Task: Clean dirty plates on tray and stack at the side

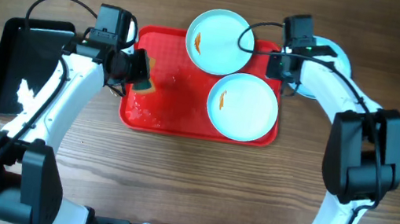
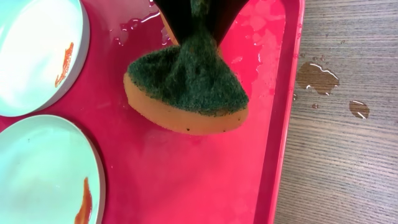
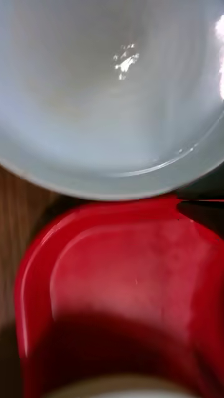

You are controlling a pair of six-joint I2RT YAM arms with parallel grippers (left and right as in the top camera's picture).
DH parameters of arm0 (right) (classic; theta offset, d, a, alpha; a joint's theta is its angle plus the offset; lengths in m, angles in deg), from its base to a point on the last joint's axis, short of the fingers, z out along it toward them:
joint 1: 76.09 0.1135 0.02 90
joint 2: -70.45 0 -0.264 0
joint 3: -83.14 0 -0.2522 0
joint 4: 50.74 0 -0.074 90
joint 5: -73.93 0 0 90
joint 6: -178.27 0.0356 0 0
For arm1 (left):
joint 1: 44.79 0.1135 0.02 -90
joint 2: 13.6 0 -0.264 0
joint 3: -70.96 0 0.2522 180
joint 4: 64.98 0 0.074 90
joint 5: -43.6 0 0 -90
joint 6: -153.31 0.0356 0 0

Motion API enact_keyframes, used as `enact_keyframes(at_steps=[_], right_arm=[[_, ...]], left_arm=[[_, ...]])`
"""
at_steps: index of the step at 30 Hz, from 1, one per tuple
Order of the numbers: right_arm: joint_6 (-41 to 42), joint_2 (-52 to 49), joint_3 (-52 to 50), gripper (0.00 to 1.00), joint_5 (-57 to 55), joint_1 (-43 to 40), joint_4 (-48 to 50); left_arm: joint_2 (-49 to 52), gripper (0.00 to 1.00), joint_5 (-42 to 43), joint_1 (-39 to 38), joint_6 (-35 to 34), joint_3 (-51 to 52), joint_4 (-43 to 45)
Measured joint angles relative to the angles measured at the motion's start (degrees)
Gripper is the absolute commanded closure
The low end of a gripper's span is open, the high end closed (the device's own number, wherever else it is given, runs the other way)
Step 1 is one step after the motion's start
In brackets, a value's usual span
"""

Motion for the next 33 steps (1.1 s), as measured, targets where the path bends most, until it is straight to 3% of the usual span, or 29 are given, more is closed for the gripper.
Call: enact_keyframes(at_steps=[8, 11, 15, 18, 23, 27, 30, 33], right_arm=[[1.29, 1.20, 0.00, 0.96, -1.03, -0.90, -4.57], [0.81, 5.20, 0.00, 0.89, 0.00, -0.90, -4.15], [-0.61, 7.98, 0.11, 0.87, -0.17, -1.33, -3.87], [-0.87, 6.91, 0.11, 0.78, 1.81, -2.16, -6.40], [-1.16, 6.51, 0.09, 0.71, 14.67, -2.34, -7.63], [-1.44, 10.73, 0.11, 0.44, 25.73, -1.66, -7.91], [-1.53, 15.19, 0.35, 0.41, 29.70, 1.25, -7.89], [-1.55, 15.45, 0.55, 0.40, 30.73, 3.56, -7.61]], left_arm=[[0.00, 0.96, 0.00, 0.00, 0.02, 0.00, 0.07], [0.00, 0.96, 0.00, 0.00, 0.00, 0.00, 0.31], [0.00, 0.96, 0.00, -0.02, 0.00, 0.00, 0.20], [0.00, 0.96, 0.00, 0.00, 0.00, 0.00, 0.22], [0.00, 0.96, 0.00, 0.00, 0.02, 0.04, 3.54], [0.00, 0.96, 0.00, 0.37, 0.02, 0.11, 11.41], [-0.61, 0.96, -0.63, 3.54, 0.02, 0.13, 15.17], [-3.17, 0.96, -4.70, 11.69, 0.00, 0.13, 17.03]])
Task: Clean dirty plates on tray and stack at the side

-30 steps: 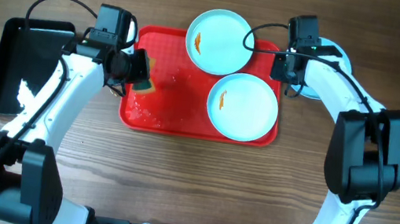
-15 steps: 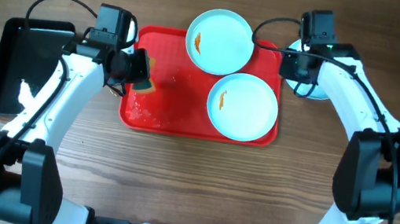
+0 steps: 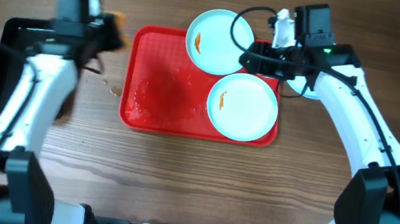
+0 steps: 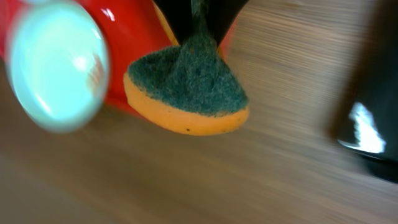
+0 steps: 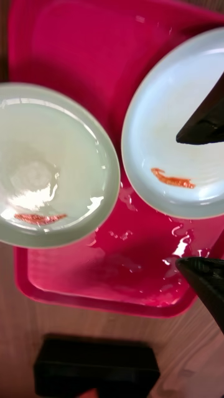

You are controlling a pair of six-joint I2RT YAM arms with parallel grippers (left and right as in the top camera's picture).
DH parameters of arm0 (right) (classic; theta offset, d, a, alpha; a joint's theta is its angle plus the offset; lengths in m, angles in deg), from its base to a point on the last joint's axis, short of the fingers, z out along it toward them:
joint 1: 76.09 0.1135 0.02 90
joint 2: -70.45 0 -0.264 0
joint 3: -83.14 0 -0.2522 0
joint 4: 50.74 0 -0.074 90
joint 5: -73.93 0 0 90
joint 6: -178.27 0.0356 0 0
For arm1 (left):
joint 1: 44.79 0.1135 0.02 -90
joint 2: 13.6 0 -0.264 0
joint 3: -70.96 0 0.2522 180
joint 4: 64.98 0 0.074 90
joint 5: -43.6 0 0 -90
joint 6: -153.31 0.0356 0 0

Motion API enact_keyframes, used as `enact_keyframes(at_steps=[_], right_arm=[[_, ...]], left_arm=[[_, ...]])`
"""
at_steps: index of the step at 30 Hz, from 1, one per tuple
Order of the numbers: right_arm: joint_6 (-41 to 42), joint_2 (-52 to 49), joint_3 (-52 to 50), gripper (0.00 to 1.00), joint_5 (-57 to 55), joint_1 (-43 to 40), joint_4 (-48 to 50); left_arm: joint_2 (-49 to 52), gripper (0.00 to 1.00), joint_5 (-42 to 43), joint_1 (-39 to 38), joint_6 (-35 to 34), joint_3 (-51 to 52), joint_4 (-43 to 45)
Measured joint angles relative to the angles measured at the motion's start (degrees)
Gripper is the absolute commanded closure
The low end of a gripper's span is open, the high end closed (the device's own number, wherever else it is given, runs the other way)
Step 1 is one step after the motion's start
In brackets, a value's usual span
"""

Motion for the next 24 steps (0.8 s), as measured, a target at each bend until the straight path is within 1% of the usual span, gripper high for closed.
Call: enact_keyframes(at_steps=[1, 2, 3, 6, 9, 10, 15, 17, 19, 23, 24], right_arm=[[0.00, 0.00, 0.00, 0.38, 0.13, 0.79, 0.57], [0.00, 0.00, 0.00, 0.34, 0.31, 1.70, 1.79], [0.02, 0.00, 0.00, 0.32, 0.37, 2.58, 2.80], [1.38, 0.00, 0.00, 0.30, -1.90, 6.14, 4.28], [2.03, 0.00, 0.00, 0.26, -5.29, 9.68, 4.28], [2.27, 0.00, 0.00, 0.26, -6.49, 10.62, 4.28], [2.71, 0.00, 0.00, 0.25, -9.22, 11.58, 4.26], [2.84, 0.00, 0.00, 0.25, -9.53, 11.58, 4.26], [2.84, 0.00, 0.00, 0.25, -9.73, 11.58, 4.11], [2.84, 0.00, 0.00, 0.23, -9.75, 11.58, 3.58], [2.84, 0.00, 0.00, 0.23, -9.75, 11.58, 3.65]], left_arm=[[-0.66, 0.96, -2.23, 3.93, -0.07, 0.00, 0.20], [-0.79, 0.96, -4.11, 7.98, -0.42, -0.02, 0.20], [-0.61, 0.96, -5.84, 11.76, -0.87, -0.02, 0.17], [1.84, 0.96, -7.80, 19.10, -1.97, -0.02, 0.22], [7.45, 0.96, -8.44, 23.02, -2.34, -0.02, 0.09], [10.10, 0.96, -8.50, 24.02, -2.36, 0.00, -0.11], [15.17, 0.96, -8.20, 24.50, -2.36, 0.00, -0.24], [16.98, 0.96, -5.75, 24.70, -2.54, 0.00, 0.02], [19.08, 0.96, -0.68, 25.24, -2.56, 0.00, 0.81], [21.07, 0.96, 12.52, 30.88, -2.75, 0.00, 2.34], [21.11, 0.96, 14.08, 31.87, -2.69, 0.00, 2.34]])
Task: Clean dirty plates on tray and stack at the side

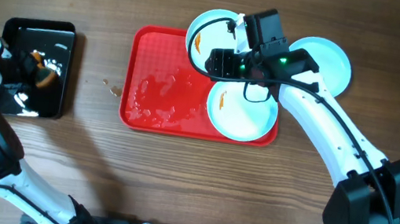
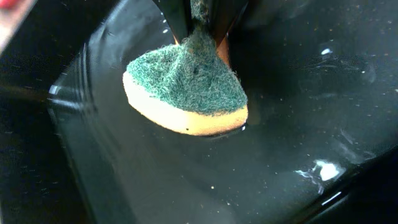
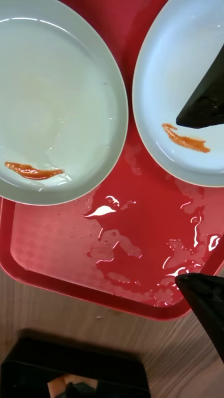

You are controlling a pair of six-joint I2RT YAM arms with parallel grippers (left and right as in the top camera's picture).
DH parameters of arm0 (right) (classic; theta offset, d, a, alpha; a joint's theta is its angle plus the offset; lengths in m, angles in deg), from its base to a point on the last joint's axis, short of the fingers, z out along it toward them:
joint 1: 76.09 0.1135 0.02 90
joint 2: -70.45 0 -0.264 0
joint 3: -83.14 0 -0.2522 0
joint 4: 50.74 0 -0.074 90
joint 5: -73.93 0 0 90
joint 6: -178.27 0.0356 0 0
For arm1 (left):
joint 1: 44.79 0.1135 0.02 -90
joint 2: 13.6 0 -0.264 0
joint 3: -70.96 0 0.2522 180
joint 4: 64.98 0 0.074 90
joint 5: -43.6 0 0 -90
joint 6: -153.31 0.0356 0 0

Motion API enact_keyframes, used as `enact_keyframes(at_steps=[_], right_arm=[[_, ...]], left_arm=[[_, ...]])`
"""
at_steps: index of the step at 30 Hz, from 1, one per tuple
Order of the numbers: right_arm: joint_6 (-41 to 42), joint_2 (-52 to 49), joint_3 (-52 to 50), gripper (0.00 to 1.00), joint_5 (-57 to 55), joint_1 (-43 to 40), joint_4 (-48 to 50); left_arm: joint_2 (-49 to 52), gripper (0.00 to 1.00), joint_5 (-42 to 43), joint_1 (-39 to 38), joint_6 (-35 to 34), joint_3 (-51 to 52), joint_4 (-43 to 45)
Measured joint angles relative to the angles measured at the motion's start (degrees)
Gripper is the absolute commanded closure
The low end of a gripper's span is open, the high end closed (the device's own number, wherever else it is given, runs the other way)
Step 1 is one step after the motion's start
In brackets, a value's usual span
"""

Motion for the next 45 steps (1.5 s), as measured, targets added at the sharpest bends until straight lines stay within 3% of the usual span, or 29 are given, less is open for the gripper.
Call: enact_keyframes(at_steps=[6, 21, 25, 28, 31, 34, 37, 45], right_arm=[[-1.03, 0.00, 0.20, 0.05, -4.79, -0.09, 2.54], [-3.85, -0.02, 3.89, 0.01, -8.46, -3.58, -0.26], [-4.92, -4.57, 16.90, 0.00, -6.95, -8.09, -14.51], [-6.95, -10.80, 27.28, 0.01, -6.51, -10.16, -19.34], [-7.54, -16.92, 29.62, 0.03, -7.48, -10.01, -15.76], [-6.49, -23.12, 29.62, 0.20, -9.60, -9.81, -12.50], [-6.05, -27.19, 29.59, 0.31, -10.71, -9.84, -9.25], [-6.01, -32.87, 29.59, 0.52, -12.68, -9.84, -6.88]], left_arm=[[0.31, 0.96, 5.70, 3.04, 0.20, 0.00, -0.50], [0.39, 0.96, 8.63, 6.78, -1.09, 1.05, -2.43], [0.39, 0.96, 8.66, 6.78, -1.09, 1.05, -2.16], [0.39, 0.96, 8.68, 6.78, -1.09, 1.05, -2.14], [0.39, 0.96, 8.68, 6.78, -1.09, 1.11, -2.05], [0.39, 0.96, 8.68, 6.78, -1.07, 1.18, -1.77], [0.39, 0.96, 8.70, 6.78, -1.09, 1.31, -0.92], [0.39, 0.96, 8.70, 6.78, -1.09, 1.44, -0.39]])
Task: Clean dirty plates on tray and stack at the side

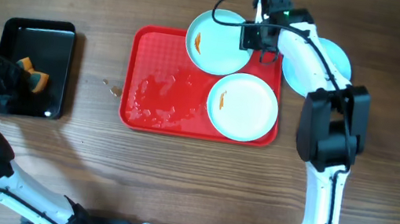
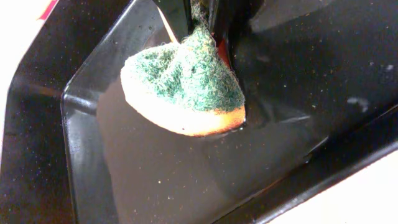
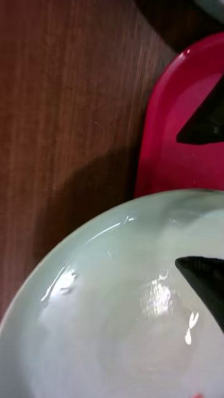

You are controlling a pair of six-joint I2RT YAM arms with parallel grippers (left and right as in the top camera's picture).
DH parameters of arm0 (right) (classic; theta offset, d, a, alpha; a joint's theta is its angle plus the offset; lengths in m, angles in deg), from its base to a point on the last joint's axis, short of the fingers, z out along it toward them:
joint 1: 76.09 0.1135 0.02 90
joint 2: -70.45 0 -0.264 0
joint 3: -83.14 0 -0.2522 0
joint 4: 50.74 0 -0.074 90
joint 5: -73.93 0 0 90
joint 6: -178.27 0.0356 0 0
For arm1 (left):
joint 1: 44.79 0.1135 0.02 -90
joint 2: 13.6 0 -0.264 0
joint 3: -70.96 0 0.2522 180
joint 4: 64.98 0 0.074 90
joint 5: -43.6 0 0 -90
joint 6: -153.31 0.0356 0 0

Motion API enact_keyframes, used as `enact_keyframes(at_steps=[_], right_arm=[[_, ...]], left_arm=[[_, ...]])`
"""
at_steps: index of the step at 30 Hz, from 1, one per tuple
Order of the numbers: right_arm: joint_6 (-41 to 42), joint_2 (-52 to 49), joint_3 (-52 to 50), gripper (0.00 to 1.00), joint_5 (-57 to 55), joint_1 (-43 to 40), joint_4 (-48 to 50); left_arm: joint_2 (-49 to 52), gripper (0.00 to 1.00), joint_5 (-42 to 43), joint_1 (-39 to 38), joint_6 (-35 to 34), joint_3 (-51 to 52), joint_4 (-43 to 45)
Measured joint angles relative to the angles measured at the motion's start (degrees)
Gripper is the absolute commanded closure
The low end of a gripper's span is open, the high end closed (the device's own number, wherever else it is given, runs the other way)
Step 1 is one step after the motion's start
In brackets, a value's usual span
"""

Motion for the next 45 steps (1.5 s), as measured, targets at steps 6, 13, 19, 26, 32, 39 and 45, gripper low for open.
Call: enact_keyframes(at_steps=[6, 13, 19, 26, 32, 39, 45], right_arm=[[0.00, -0.92, 0.00, 0.96, -0.50, 0.00, 0.13], [1.07, -0.92, 0.00, 0.96, 4.37, 0.00, 0.04], [1.49, 0.90, 0.00, 0.96, 15.78, 0.24, -0.11], [3.78, 6.40, 0.07, 0.96, 20.87, 5.99, -6.71], [6.23, 6.40, 0.04, 0.96, 13.86, 14.36, -12.33], [10.45, 6.40, -2.91, 0.96, 10.54, 16.00, -11.61], [11.23, 6.40, -7.34, 0.96, 9.92, 16.00, -8.94]], left_arm=[[0.00, 0.96, 0.00, 0.00, 0.00, 0.00, 0.07], [0.00, 0.96, 0.00, 0.00, 0.00, 0.00, 0.11], [0.00, 0.96, 0.00, 0.00, 0.00, 0.00, 0.11], [0.00, 0.96, 4.59, 0.02, 0.00, 0.13, 1.07], [-1.42, 0.96, 9.27, 0.00, 0.00, 0.42, 1.22], [-11.67, 0.96, 15.30, -1.92, -0.02, 0.52, 1.42], [-16.26, 0.96, 18.12, -6.23, 0.04, 0.52, 0.70]])
